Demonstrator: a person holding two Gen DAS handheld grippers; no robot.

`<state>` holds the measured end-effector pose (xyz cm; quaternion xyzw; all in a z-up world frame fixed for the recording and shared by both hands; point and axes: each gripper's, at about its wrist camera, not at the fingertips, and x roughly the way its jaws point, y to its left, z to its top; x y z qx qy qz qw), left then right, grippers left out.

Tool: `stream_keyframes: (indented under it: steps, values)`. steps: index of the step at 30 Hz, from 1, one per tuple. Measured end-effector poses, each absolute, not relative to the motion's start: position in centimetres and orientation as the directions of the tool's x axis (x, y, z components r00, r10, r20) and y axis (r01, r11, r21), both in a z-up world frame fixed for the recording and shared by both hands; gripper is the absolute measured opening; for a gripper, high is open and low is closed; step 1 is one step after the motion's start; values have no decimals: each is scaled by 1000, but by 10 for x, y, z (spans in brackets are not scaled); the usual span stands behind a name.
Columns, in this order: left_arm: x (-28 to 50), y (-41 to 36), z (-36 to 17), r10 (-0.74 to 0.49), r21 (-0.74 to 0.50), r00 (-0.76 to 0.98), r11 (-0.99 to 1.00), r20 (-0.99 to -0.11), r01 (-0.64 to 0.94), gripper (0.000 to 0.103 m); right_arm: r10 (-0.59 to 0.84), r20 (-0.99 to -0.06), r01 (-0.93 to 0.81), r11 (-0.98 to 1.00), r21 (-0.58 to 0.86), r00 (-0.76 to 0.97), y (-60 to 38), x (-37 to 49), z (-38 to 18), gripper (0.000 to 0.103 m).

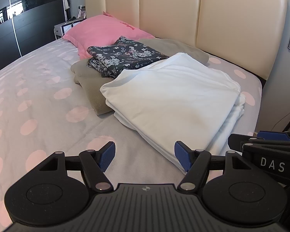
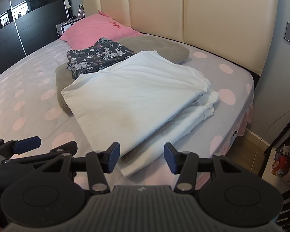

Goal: Fold clothes

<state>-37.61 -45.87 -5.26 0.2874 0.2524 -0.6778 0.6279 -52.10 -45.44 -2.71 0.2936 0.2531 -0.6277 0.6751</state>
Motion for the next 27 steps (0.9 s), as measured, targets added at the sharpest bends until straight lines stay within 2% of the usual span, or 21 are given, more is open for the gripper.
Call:
stream_keyframes:
  steps: [19,27]
  values:
    - [-382,-457,-52,-710,35,-33,-81,-703,996,66,-700,-708,995,41,90,93,-455,-525,-28,54]
    - [-380,-453,-53,-715,12,-52,-85,-697,996,62,-699,-710,996,38,82,85,-454,-525,-28,54]
